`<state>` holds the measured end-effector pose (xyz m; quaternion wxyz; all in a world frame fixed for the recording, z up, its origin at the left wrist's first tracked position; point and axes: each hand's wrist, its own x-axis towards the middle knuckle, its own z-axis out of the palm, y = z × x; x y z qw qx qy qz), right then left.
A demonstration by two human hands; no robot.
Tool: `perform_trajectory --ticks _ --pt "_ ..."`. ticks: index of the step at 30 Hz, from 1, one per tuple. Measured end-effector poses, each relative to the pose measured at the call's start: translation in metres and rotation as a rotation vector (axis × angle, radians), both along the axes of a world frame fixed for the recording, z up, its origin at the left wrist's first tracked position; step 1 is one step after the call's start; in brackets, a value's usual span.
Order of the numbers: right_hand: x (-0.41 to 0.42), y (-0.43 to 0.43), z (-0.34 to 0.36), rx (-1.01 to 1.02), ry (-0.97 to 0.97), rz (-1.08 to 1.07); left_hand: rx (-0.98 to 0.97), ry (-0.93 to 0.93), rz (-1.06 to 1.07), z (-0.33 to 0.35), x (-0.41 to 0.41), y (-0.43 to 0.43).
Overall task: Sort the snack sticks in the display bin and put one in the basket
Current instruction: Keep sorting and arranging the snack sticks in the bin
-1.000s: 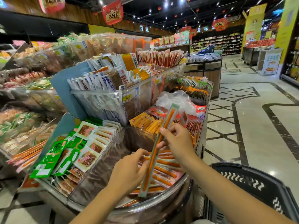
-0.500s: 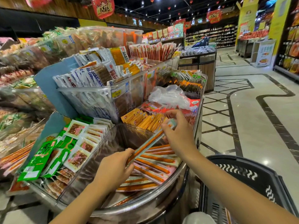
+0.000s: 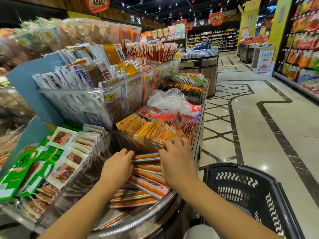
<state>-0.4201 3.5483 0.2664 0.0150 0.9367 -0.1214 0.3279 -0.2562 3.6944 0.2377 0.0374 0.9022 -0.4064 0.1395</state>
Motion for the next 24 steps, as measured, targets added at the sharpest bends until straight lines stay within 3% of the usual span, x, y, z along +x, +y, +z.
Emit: perform_trajectory --ticks 13,21,24 --pt "0.006 0.002 -0.006 -0.005 0.086 -0.005 -0.135 0.097 -0.036 0.001 0.0 0.005" --pt "0.003 0.005 0.004 -0.075 -0.003 0.092 -0.301 -0.227 -0.112 0.055 0.0 0.077" --pt "0.019 0.034 0.014 -0.056 0.047 0.258 -0.315 -0.213 -0.023 0.051 0.012 0.114"
